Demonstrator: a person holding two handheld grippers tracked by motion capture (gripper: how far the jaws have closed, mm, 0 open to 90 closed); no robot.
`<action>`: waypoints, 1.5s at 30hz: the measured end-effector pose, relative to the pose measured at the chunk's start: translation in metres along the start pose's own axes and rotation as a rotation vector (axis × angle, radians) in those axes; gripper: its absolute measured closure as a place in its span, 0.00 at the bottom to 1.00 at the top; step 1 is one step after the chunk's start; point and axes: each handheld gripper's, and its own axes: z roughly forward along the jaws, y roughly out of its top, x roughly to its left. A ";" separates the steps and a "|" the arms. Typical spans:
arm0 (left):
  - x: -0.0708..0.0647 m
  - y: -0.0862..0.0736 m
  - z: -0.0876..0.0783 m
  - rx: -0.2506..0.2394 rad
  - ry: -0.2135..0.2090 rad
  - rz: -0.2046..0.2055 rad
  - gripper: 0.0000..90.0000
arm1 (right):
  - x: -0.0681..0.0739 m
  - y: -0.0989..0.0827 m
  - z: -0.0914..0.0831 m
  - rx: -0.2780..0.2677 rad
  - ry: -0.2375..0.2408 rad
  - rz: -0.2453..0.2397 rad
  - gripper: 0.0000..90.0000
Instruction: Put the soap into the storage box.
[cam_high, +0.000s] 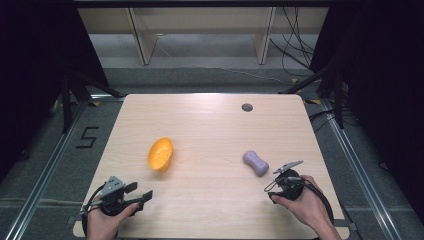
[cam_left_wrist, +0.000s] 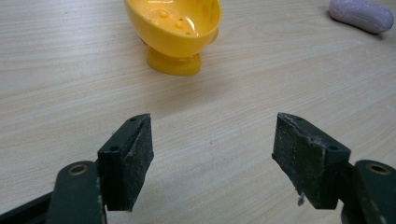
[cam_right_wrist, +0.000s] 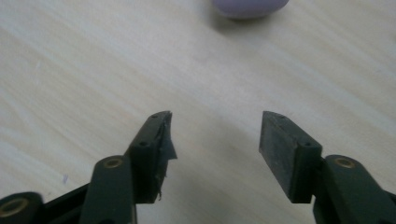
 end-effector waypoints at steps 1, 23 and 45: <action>0.001 0.000 0.000 0.000 -0.002 0.017 0.31 | -0.002 0.001 0.001 0.019 0.004 -0.025 0.47; 0.001 -0.001 0.000 0.006 -0.003 0.029 0.32 | -0.012 0.081 0.001 0.152 0.005 -0.156 0.46; 0.001 -0.001 0.001 0.009 0.001 0.034 0.32 | -0.017 0.124 0.030 0.193 -0.005 -0.164 0.47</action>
